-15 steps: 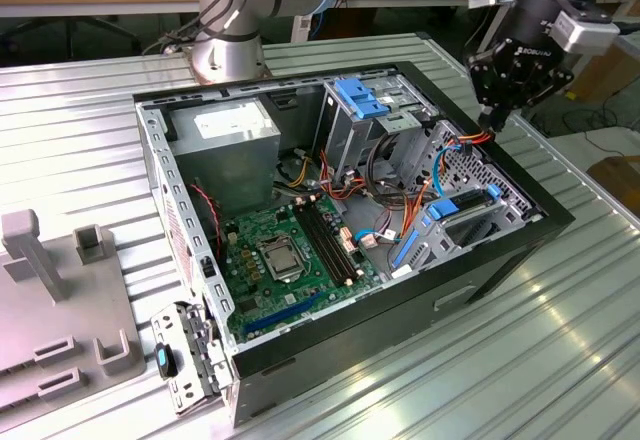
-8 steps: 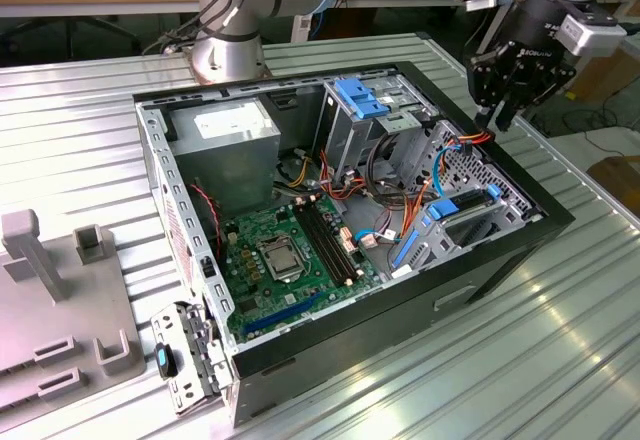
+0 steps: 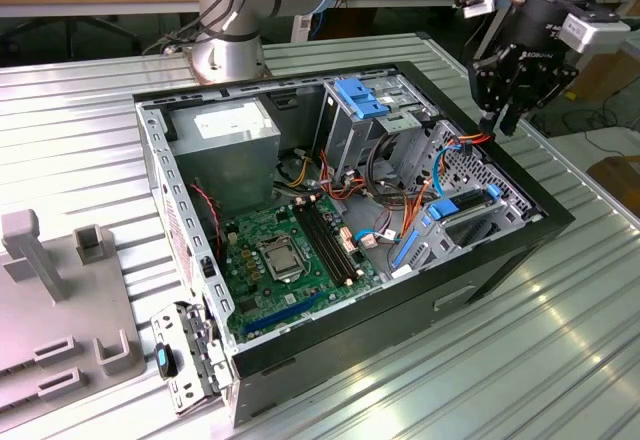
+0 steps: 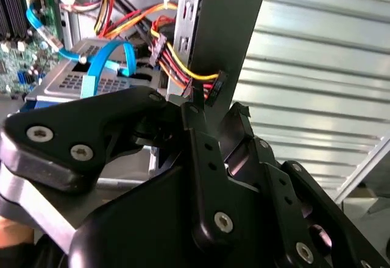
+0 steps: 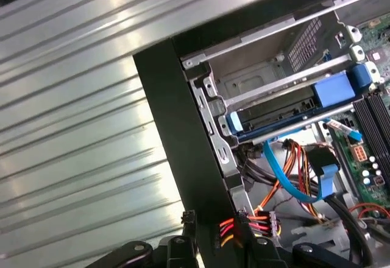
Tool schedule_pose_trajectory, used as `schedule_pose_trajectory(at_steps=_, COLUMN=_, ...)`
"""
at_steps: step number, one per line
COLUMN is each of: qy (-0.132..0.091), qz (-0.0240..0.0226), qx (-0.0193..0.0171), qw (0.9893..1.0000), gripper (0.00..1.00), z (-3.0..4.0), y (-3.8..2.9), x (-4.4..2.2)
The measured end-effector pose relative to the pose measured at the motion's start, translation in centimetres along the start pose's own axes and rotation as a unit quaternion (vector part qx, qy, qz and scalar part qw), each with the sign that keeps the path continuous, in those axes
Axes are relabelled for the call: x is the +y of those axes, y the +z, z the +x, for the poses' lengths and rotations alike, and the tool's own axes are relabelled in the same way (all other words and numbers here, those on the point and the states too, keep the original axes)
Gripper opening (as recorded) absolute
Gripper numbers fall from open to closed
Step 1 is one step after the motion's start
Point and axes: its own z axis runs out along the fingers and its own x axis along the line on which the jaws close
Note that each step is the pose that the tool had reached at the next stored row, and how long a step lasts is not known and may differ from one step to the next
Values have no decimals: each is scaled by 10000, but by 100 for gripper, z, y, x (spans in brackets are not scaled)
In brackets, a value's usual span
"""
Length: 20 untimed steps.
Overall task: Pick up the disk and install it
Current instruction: 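Insert the first disk wire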
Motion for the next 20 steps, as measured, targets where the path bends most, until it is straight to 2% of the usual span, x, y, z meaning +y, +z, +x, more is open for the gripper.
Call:
schedule_pose_trajectory(at_steps=1, qy=-12, qz=-79, qx=30, qw=10000, gripper=37, z=-4, y=3, x=-11)
schedule_pose_trajectory(at_steps=2, qy=-18, qz=-134, qx=50, qw=9999, gripper=37, z=-7, y=5, x=-16)
schedule_pose_trajectory(at_steps=4, qy=-27, qz=-232, qx=86, qw=9997, gripper=37, z=-7, y=7, x=-19)
schedule_pose_trajectory(at_steps=5, qy=-30, qz=-260, qx=96, qw=9996, gripper=37, z=-11, y=8, x=-30)
schedule_pose_trajectory(at_steps=17, qy=-36, qz=-325, qx=120, qw=9994, gripper=37, z=-83, y=50, x=-213)
schedule_pose_trajectory(at_steps=20, qy=-41, qz=-385, qx=142, qw=9991, gripper=37, z=-88, y=62, x=-225)
